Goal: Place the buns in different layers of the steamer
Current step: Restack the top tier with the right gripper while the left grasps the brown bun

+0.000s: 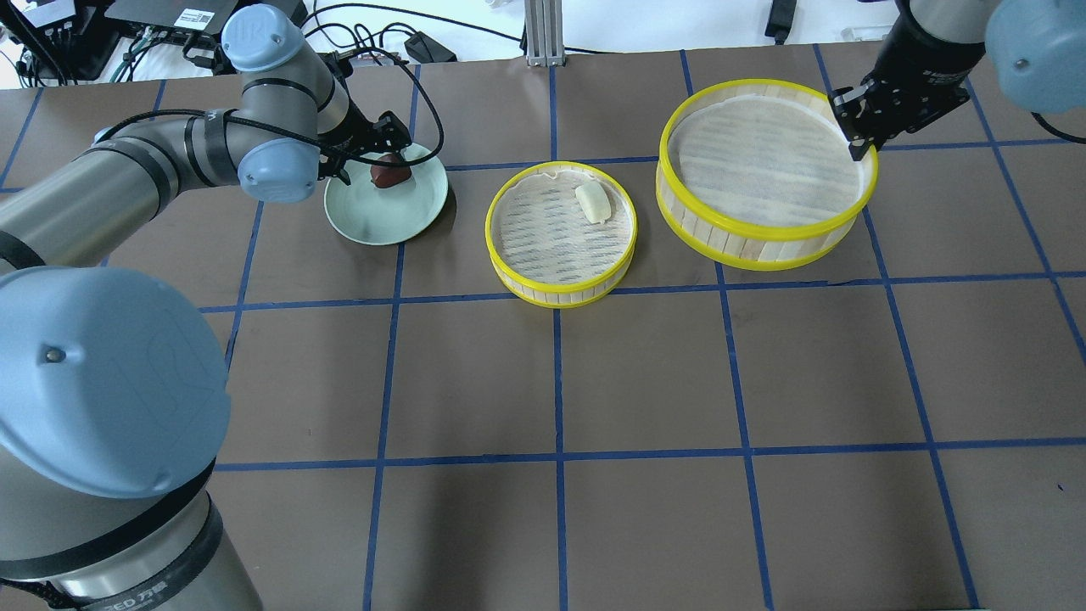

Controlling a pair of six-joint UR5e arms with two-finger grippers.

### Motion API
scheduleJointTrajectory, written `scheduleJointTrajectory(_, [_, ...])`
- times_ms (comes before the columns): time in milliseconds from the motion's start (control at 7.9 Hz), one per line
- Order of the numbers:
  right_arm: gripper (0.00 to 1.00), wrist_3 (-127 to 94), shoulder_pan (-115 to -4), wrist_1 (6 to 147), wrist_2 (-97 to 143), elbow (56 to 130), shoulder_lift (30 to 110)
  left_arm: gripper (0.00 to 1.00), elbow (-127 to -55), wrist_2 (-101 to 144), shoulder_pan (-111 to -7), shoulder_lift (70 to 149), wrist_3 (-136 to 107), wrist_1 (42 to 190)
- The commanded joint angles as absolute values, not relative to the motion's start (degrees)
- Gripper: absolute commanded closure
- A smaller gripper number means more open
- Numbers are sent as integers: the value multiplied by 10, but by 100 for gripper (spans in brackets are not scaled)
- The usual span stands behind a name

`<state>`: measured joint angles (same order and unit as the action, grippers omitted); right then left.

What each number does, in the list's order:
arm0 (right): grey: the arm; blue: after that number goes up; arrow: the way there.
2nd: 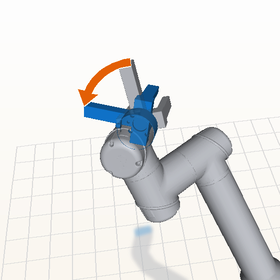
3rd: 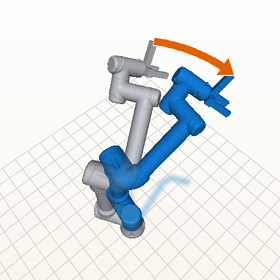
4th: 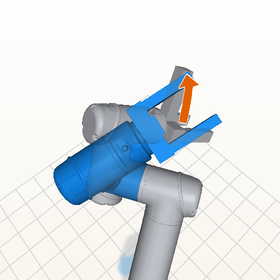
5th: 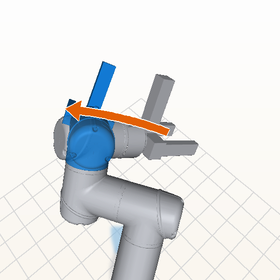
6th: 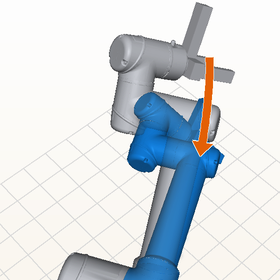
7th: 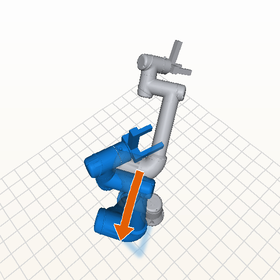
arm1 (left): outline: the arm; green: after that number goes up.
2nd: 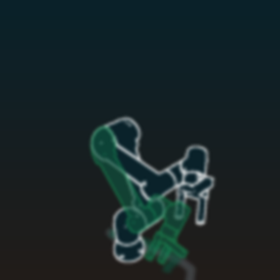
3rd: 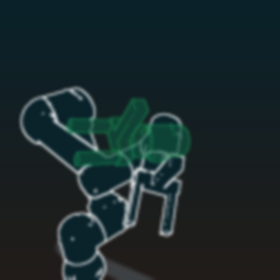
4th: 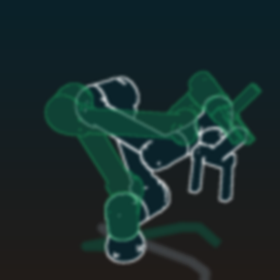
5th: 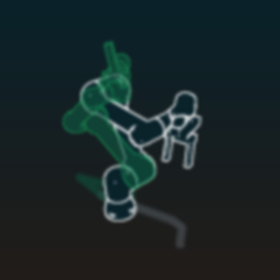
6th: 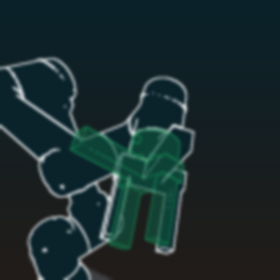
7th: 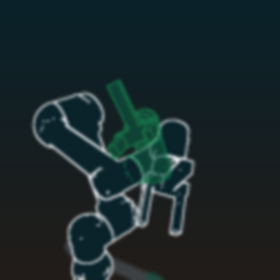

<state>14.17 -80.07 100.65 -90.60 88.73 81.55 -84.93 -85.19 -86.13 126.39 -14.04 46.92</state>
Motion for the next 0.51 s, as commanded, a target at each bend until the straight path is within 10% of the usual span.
scheduleJointTrajectory(0, [100, 94, -839, 1027, -904, 888, 803, 0, -844, -852, -861, 1288, -140, 450])
scheduleJointTrajectory(380, [100, 49, -872, 1048, -904, 889, 791, 0, -825, -852, -861, 1310, -141, 445])
